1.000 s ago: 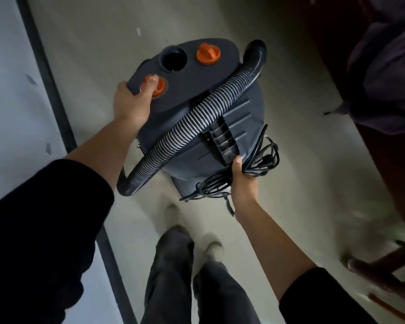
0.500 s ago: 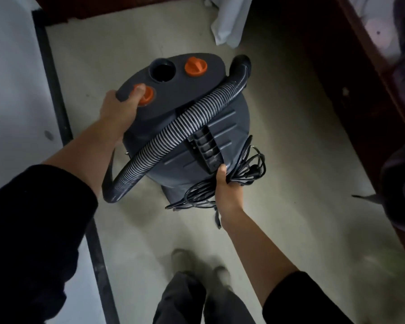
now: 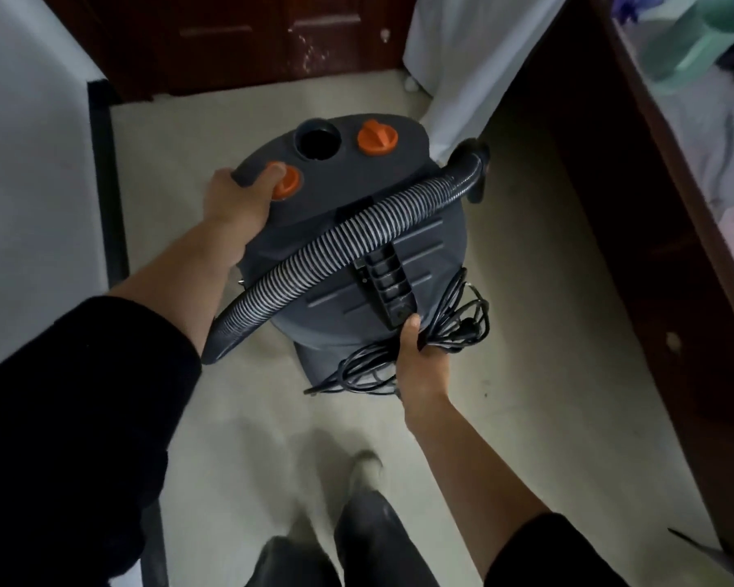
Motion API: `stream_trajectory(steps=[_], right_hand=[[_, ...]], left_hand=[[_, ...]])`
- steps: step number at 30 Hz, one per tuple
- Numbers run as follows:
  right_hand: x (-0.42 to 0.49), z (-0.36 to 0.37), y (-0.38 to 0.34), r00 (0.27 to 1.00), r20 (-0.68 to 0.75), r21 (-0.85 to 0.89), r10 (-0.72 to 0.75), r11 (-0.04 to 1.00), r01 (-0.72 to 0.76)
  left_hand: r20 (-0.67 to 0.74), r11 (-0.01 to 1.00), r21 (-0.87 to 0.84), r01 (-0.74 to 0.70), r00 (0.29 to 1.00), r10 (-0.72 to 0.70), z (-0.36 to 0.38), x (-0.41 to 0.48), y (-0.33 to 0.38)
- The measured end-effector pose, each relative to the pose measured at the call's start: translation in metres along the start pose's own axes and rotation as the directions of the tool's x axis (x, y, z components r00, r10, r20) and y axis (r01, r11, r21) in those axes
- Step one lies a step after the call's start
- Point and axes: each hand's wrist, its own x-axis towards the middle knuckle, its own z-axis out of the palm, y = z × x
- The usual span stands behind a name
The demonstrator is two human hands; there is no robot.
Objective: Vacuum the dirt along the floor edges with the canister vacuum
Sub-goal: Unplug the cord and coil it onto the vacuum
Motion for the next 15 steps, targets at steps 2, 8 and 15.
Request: stream_trajectory(steps=[2, 8, 15], right_hand=[[0.028, 0.01, -0.03, 1.0, -0.018, -0.027, -0.024, 0.999, 0.023], [0.095, 0.054, -0.122, 0.999, -0.02, -0.085, -0.051, 0.995, 0.049], [0.153, 0.114, -0.212, 0.997, 0.07, 0.029, 0.023, 0.999, -0.025]], left_hand=[[-0.029, 1.0, 0.0, 0.004, 1.0, -0.004, 0.003, 0.03, 0.015], [-0.031, 1.0, 0.007, 0.019, 0.999, -0.019, 0.001, 0.122, 0.078], [0.042, 1.0, 0.004, 0.001, 0.999, -0.001, 0.008, 0.248, 0.163]])
